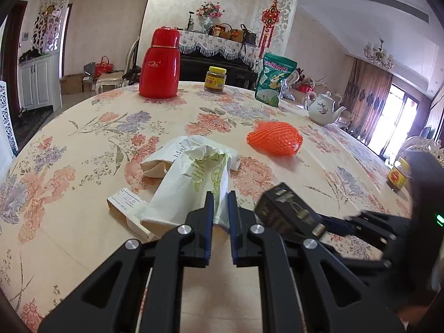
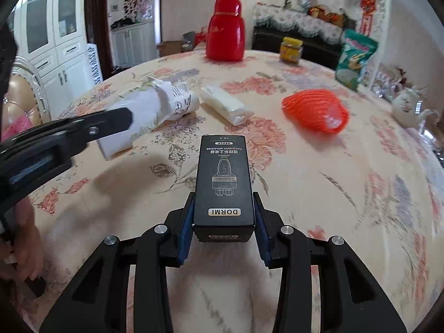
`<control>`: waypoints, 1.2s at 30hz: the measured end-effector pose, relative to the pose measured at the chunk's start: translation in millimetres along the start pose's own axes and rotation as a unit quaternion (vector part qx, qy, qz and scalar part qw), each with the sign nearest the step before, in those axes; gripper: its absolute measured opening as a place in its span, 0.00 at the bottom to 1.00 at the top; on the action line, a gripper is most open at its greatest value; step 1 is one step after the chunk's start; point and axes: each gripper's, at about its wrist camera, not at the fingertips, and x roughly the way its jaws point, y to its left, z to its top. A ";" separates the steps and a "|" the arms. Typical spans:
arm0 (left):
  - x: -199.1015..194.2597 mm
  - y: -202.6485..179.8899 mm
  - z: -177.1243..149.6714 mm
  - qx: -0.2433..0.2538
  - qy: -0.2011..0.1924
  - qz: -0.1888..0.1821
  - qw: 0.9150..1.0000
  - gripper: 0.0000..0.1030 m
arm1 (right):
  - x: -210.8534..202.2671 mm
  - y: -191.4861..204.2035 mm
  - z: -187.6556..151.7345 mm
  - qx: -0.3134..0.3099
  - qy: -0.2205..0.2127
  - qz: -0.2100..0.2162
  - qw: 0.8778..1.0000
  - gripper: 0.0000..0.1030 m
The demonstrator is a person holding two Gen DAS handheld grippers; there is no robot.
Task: Collect trash
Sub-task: 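Grasp a white tissue with the left tool while the right tool grasps the black DORMI box, then carry the tissue and black box to the pink bin and release both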
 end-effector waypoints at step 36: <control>-141.5 -5.6 -64.8 0.060 -0.028 -0.017 0.998 0.10 | -109.0 42.1 -61.8 0.134 -0.098 0.005 0.986 0.37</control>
